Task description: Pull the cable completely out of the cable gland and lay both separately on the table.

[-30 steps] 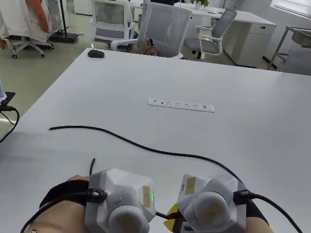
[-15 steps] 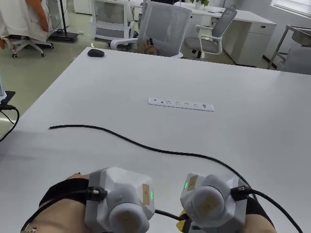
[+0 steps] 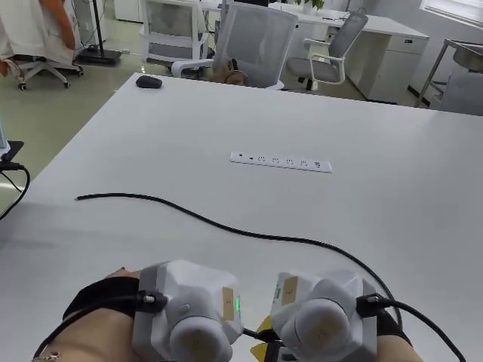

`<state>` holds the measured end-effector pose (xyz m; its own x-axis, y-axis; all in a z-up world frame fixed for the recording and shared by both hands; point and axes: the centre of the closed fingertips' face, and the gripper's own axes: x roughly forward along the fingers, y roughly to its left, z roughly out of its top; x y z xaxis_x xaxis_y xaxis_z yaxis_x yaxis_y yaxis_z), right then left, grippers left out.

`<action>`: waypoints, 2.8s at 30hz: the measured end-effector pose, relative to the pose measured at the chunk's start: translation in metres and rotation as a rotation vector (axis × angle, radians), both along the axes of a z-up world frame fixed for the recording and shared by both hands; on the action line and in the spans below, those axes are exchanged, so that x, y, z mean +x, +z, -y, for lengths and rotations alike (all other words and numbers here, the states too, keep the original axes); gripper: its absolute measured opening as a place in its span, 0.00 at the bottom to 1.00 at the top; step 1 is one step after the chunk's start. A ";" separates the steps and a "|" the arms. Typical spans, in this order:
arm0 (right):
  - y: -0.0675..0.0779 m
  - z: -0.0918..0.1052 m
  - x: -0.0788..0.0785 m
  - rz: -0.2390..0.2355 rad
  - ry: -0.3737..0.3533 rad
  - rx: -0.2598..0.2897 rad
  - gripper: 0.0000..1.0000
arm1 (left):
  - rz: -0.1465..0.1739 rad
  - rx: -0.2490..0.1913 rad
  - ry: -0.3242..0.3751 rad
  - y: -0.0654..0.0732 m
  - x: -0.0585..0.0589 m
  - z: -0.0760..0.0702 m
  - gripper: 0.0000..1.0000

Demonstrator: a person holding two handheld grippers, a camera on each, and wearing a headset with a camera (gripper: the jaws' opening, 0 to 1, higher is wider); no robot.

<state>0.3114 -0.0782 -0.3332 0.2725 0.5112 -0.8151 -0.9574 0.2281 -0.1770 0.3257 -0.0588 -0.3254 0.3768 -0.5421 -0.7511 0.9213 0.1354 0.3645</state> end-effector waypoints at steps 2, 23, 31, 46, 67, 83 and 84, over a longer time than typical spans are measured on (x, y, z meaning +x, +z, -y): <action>0.000 0.000 0.000 -0.009 -0.018 0.012 0.03 | 0.006 0.001 0.001 0.001 0.001 0.000 0.18; -0.017 0.030 0.007 -0.039 -0.121 -0.112 0.04 | 0.010 0.018 0.022 -0.001 0.005 -0.005 0.18; -0.003 0.003 0.002 -0.018 -0.044 0.001 0.20 | 0.001 0.012 0.019 -0.001 0.002 -0.003 0.18; 0.003 -0.002 0.001 -0.005 -0.018 0.020 0.03 | 0.001 -0.010 0.005 0.000 0.003 0.000 0.18; -0.020 0.036 0.007 -0.047 -0.118 -0.146 0.09 | 0.025 0.007 0.036 0.003 0.009 -0.006 0.18; 0.005 -0.004 0.002 0.014 0.002 0.023 0.03 | 0.022 0.004 0.004 0.000 0.006 -0.003 0.18; 0.005 -0.003 0.003 0.009 -0.009 0.030 0.03 | 0.024 0.005 0.003 0.000 0.006 -0.003 0.18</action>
<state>0.3142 -0.0749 -0.3284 0.2848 0.5327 -0.7969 -0.9536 0.2421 -0.1789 0.3319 -0.0560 -0.3255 0.3961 -0.5369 -0.7449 0.9120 0.1361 0.3868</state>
